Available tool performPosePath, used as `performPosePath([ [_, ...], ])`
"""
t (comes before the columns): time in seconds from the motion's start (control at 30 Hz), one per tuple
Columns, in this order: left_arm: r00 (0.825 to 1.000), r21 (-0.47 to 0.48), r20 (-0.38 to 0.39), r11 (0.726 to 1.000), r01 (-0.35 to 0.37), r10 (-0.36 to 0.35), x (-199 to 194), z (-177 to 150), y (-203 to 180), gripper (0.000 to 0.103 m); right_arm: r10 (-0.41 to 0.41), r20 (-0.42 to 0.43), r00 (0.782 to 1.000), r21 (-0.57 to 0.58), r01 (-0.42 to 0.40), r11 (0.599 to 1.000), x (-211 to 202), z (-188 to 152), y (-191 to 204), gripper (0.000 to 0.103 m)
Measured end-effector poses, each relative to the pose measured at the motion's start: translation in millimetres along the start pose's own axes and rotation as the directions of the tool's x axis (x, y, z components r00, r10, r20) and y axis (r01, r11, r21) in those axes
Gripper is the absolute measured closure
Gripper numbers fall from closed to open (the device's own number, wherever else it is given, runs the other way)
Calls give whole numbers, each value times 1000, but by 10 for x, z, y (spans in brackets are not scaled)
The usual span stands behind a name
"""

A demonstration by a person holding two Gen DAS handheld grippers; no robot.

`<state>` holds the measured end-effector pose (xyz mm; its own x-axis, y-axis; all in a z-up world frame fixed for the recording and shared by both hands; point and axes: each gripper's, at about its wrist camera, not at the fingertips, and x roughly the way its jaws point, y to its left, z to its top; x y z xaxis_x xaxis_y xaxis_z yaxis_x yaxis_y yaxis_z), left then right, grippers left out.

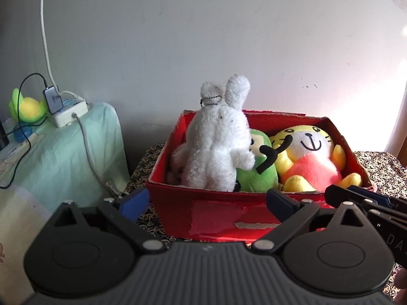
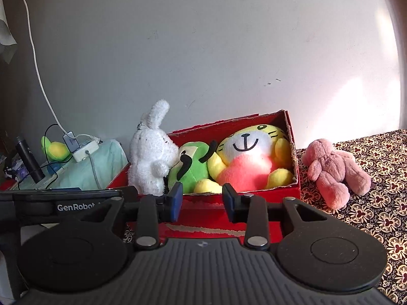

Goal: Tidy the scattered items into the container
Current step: 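Move the right gripper toward the pink bunny plush on the tablecloth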

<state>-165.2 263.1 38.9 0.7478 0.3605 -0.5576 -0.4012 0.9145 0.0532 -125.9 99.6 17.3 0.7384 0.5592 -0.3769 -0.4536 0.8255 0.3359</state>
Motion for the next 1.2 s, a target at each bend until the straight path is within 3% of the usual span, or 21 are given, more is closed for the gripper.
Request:
performPosePath([
  [0.5,996,-11,-82,1000,-21,20,97,-195,-17,3,-77,-20,997,8,77,997,-16,-147,12,59],
  [0.63,995,-6,-96,1000,-17,16,134,-213,-20,3,-110,-12,994,10,110,994,-22,-173,14,44],
  [1.2,987,4,-161,1000,29,-28,289,-319,-185,3,-124,-48,991,29,126,992,-27,-305,-143,43],
])
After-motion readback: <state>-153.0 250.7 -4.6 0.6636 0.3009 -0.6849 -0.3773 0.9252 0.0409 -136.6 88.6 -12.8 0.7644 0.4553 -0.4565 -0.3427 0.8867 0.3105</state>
